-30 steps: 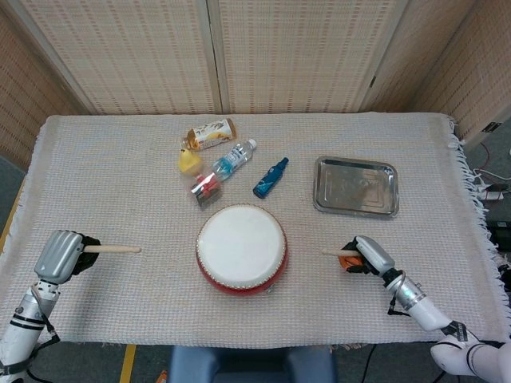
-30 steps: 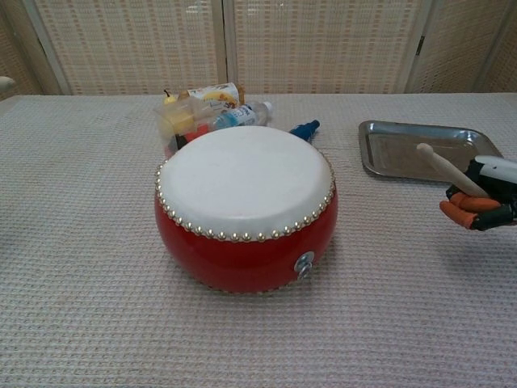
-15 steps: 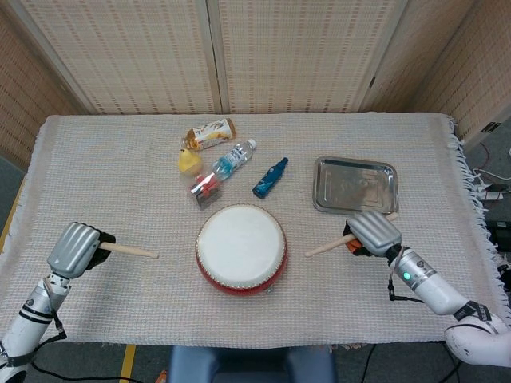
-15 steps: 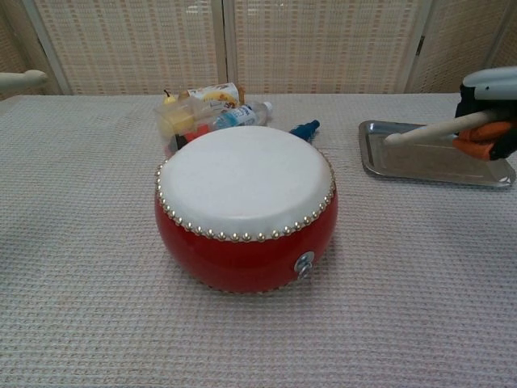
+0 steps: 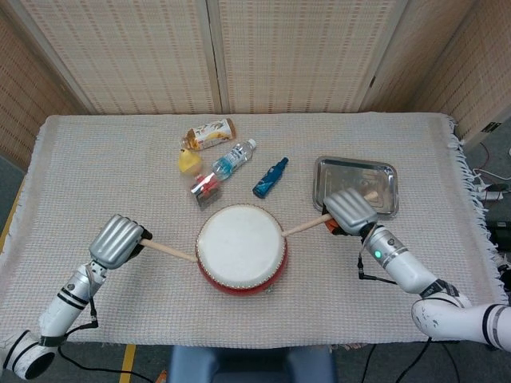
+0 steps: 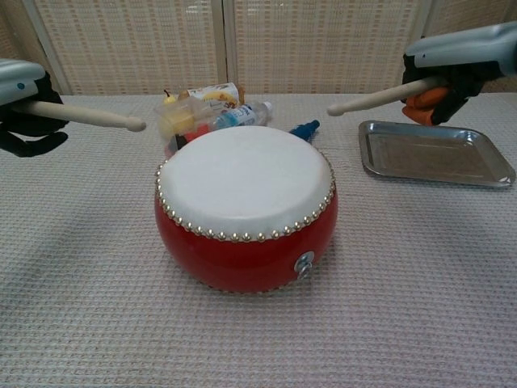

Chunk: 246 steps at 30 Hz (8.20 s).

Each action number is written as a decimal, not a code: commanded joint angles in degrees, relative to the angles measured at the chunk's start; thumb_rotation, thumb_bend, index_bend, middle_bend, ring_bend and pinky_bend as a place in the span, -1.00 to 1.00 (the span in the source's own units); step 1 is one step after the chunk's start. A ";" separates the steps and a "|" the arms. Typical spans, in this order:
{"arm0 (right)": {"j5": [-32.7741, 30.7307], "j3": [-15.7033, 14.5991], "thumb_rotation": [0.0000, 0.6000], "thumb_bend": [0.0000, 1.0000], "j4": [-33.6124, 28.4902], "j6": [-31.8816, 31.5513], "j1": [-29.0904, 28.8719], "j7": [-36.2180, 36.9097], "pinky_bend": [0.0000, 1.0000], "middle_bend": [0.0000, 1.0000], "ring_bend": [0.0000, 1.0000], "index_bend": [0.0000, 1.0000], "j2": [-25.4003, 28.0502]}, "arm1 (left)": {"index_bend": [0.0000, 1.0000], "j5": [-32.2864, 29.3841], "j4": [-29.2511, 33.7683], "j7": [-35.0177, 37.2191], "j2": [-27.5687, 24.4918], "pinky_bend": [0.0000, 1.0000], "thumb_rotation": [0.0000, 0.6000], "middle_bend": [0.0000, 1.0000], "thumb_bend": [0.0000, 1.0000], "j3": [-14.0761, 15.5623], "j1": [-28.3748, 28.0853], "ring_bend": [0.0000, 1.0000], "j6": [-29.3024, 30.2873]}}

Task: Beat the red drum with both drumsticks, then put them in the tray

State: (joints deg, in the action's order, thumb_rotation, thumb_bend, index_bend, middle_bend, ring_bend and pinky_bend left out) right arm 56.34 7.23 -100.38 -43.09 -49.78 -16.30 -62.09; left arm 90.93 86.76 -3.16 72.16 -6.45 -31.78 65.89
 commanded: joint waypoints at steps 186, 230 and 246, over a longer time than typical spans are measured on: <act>-8.16 -0.18 1.00 0.94 2.23 -7.30 -6.78 -11.66 1.00 1.00 1.00 1.00 -9.97 | 1.00 -23.05 2.62 -26.36 11.09 1.00 1.00 1.00 0.69 -1.91 -7.35 1.00 -0.96; -10.92 0.92 1.00 0.94 8.18 -6.18 -3.90 -5.86 1.00 1.00 1.00 1.00 -8.63 | 1.00 -20.44 4.54 -19.09 8.15 1.00 1.00 1.00 0.69 -2.76 -4.66 1.00 1.56; -8.93 -0.51 1.00 0.73 35.97 5.16 -1.22 4.68 1.00 1.00 1.00 1.00 -20.39 | 1.00 -20.18 6.27 -15.16 4.47 1.00 1.00 1.00 0.69 -2.88 -2.02 1.00 2.59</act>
State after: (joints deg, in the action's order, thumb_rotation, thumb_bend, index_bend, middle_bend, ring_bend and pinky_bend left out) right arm 46.26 6.77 -68.13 -40.21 -51.58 -13.94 -79.83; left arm 70.81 93.02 -18.38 76.68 -9.30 -33.86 68.52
